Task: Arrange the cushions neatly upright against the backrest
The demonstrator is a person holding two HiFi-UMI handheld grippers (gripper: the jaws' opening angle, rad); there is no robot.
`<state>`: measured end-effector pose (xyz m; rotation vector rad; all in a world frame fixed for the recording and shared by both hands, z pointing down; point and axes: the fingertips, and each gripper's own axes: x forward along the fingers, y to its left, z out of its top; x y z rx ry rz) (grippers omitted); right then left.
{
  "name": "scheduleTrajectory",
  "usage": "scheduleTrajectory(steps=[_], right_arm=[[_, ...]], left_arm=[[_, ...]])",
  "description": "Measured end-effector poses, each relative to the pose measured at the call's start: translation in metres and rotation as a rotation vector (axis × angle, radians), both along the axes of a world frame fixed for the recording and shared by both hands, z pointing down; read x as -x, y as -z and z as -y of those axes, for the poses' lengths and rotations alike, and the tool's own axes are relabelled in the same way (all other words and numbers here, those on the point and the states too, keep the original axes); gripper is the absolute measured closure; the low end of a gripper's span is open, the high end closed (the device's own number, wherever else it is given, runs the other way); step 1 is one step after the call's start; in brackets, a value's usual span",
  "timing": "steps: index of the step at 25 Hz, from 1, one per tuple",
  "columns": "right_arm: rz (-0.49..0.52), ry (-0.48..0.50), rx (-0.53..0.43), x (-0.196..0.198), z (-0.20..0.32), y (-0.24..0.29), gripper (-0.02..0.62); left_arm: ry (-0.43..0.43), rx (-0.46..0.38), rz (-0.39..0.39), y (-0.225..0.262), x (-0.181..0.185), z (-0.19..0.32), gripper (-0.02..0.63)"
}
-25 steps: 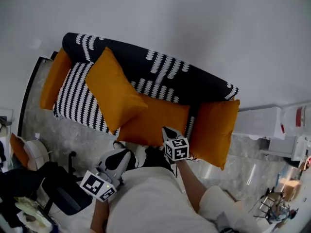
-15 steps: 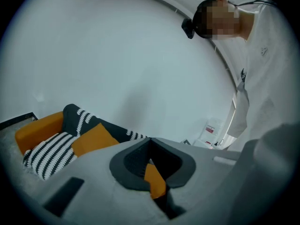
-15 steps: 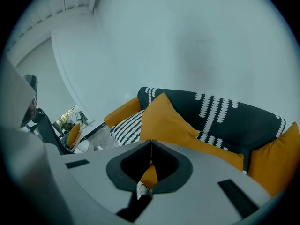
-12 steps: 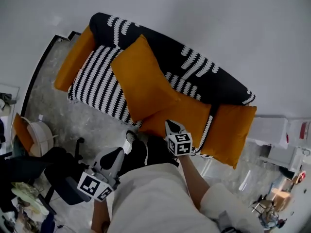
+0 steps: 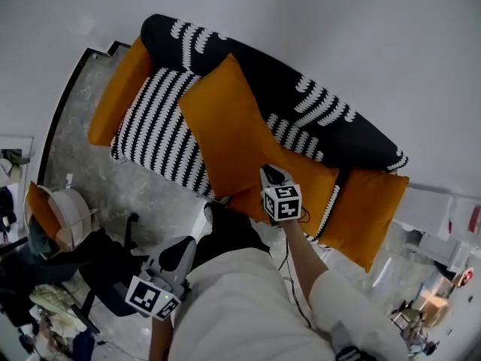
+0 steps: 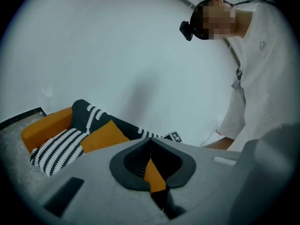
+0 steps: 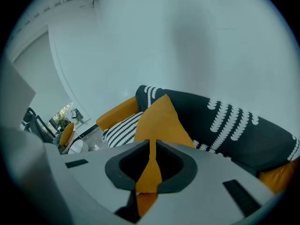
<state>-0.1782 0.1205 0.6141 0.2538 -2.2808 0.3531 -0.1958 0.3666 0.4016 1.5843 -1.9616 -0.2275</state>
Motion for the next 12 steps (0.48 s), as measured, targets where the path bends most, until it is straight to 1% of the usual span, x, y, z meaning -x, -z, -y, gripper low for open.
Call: scheduleTrajectory(steps=[3,5,7,10,12], right_arm=[[0.012,-0.013,-0.012,0.041,0.033,-0.003,0.584],[0.006,-0.029,0.003,0.064,0.057,-0.012,0.573],[-0.011,-0.030,0.028,0.084,0.078,-0.025,0.465],[-0.049,-0.017,0.055,0.107,0.104,-0.049,0.462],[-0.061,-0.017,0.092,0.118,0.118,-0.064,0.459]], left_arm=[[0.014,0.005,0.008,0.005,0.034,0.021,0.594],[0.027,0.008,0.005,0.007,0.054,0.035,0.594],[0.033,0.018,-0.006,0.007,0.068,0.047,0.594],[0.042,0.044,-0.019,0.004,0.082,0.060,0.594],[0.052,0.062,-0.020,0.002,0.091,0.066,0.594]])
